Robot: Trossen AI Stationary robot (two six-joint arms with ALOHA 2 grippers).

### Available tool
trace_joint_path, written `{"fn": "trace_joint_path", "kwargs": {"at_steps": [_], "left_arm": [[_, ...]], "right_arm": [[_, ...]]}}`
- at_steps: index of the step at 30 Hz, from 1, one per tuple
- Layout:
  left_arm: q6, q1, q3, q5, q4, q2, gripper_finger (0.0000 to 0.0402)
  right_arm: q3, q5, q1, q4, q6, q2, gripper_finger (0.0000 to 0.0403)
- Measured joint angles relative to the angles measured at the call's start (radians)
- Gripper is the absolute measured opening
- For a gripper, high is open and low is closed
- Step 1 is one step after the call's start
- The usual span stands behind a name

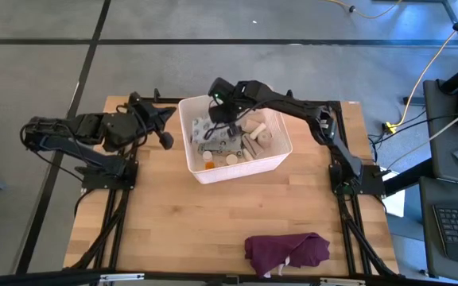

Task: Pick & place medical supplies in basket/bin
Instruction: Put the white mailer bag into the white bin

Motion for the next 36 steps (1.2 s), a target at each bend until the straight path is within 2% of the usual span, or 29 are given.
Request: {"fn": "trace_joint_path", "kwargs": {"at_steps": [4,13,22,26,32,36], "left_arm": [[0.000,0.019,0.000,0.022,0.000,0.000,0.0005],[-0.016,0.074,0.000,0.130,-0.004,0.000,0.0003],[-0.023,0.103,-0.001,0.186,-0.006,0.004,0.0002],[-0.024,0.103,-0.001,0.186,-0.006,0.004,0.0006],[-0.025,0.103,-0.001,0.187,-0.006,0.004,0.0007],[-0.026,0.103,-0.001,0.187,-0.007,0.004,0.0008]], "right_arm": [[0.000,-0.064,0.011,-0.031,-0.003,0.001,0.0000],[0.001,-0.084,-0.007,-0.002,0.029,0.052,0.0000],[0.000,-0.128,-0.012,0.007,0.064,0.067,0.0004],[0.000,-0.129,-0.015,0.018,0.064,0.069,0.0034],[0.000,-0.124,-0.015,0.030,0.068,0.069,0.0117],[-0.001,-0.092,-0.015,0.037,0.144,0.061,0.0158]]}}
